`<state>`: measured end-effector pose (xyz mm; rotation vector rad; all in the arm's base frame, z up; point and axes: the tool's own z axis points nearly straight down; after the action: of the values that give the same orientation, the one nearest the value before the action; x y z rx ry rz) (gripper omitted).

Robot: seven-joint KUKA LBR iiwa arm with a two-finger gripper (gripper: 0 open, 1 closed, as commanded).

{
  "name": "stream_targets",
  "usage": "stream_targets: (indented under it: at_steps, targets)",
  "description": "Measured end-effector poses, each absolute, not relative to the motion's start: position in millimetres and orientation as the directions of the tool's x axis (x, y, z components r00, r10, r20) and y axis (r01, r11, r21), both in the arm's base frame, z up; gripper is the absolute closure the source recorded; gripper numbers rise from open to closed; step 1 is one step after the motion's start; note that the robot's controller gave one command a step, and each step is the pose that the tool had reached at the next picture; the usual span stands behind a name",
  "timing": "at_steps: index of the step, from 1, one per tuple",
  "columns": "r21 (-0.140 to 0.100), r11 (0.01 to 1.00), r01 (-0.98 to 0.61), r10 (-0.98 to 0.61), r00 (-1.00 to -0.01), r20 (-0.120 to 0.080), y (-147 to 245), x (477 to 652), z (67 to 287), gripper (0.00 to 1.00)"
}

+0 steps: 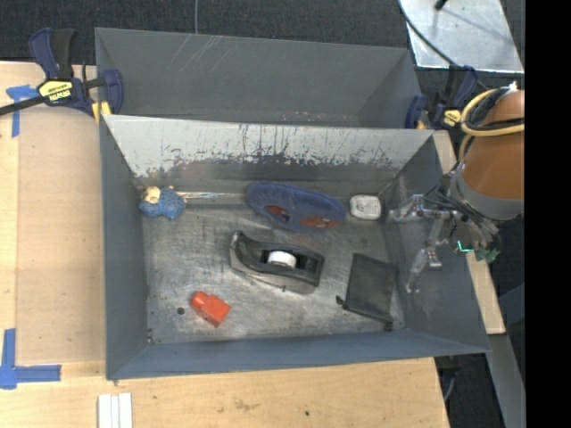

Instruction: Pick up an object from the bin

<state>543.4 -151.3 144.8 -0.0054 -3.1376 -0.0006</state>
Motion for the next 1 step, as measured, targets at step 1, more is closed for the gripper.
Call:
stream_targets:
  at_steps: [1]
  targets:
    - [-0.003,0.981,-0.196,-0.196,-0.980,-0.006,-117.7,547.7,72.6,0.00]
